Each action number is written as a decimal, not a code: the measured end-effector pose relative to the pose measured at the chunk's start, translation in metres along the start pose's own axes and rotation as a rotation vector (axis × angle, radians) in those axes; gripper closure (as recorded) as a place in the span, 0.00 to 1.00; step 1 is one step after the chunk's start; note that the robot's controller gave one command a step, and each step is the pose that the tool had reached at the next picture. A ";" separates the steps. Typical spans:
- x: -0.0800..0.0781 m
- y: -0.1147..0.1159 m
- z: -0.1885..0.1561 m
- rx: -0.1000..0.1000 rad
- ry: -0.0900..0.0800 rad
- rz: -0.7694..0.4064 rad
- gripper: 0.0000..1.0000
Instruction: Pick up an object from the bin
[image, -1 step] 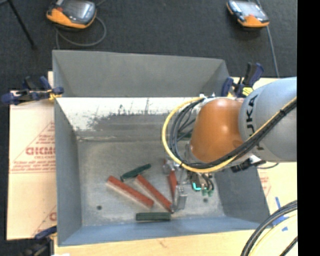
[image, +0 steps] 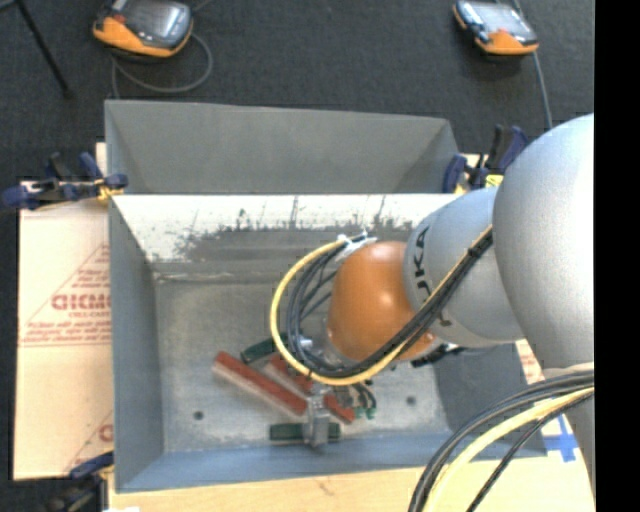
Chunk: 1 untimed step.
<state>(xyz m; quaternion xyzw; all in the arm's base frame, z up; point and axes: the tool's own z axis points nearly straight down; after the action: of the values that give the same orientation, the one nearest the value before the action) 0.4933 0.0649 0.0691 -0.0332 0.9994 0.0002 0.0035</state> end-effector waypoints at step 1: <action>-0.049 -0.085 -0.002 0.003 0.001 -0.081 0.00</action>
Offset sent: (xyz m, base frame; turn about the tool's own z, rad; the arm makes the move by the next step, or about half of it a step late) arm 0.0516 -0.0754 0.0009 -0.0878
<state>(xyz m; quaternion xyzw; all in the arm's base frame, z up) 0.5482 -0.0162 0.0718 -0.0736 0.9973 -0.0016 0.0033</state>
